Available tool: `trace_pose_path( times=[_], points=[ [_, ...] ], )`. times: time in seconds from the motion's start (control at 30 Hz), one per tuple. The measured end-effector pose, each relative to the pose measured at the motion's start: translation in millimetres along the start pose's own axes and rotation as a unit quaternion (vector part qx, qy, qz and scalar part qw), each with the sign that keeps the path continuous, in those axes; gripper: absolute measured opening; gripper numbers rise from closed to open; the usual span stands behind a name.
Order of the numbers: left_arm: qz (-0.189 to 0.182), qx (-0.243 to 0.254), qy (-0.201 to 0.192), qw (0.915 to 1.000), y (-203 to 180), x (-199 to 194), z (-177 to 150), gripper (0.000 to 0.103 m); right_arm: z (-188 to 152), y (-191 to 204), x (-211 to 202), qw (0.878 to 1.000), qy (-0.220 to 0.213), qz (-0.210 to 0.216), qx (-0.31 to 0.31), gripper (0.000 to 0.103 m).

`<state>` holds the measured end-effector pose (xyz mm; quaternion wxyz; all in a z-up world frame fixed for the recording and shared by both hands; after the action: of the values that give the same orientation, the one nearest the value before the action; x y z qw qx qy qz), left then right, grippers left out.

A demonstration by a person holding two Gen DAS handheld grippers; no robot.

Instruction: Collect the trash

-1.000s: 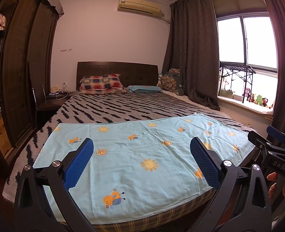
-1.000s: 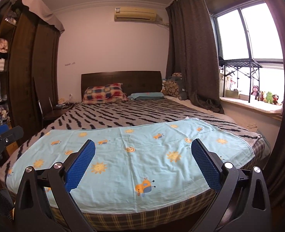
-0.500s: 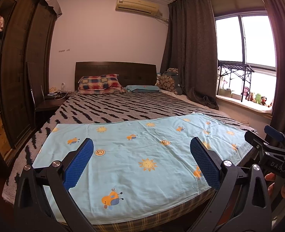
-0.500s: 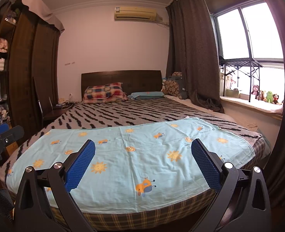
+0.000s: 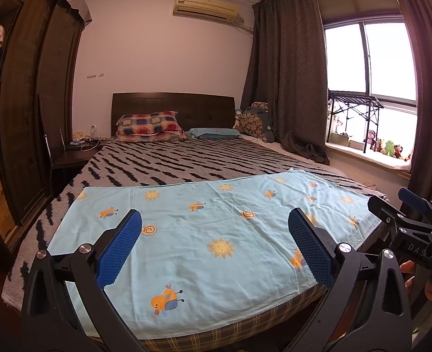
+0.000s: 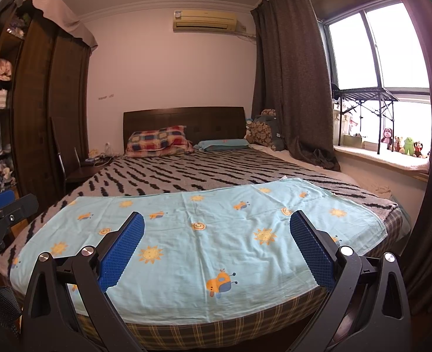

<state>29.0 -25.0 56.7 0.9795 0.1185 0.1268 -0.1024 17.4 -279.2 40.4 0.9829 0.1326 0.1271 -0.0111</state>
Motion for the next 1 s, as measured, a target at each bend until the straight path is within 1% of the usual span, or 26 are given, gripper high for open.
trace_pose_path(
  times=[0.3, 1.0],
  points=[
    [0.001, -0.002, 0.001, 1.0, -0.1, 0.6, -0.6, 0.095, -2.1, 6.5, 2.3, 1.0, 0.003, 0.003, 0.0, 0.1],
    [0.002, -0.006, 0.001, 1.0, -1.3, -0.8, -1.8, 0.095, -5.5, 8.0, 2.7, 1.0, 0.004, 0.001, 0.004, 0.1]
  ],
)
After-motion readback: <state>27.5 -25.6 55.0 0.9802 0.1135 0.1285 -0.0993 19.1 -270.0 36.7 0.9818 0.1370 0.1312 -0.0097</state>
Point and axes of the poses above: each gripper's, at about its wrist camera, not at the fingertips, and x roughly the way its jaws point, y to its left, z to its top, the point moved 8 cm from there along x, roughly the way its jaws point, and after that the axes turned 15 degrees about x, right-handed, at the moved point
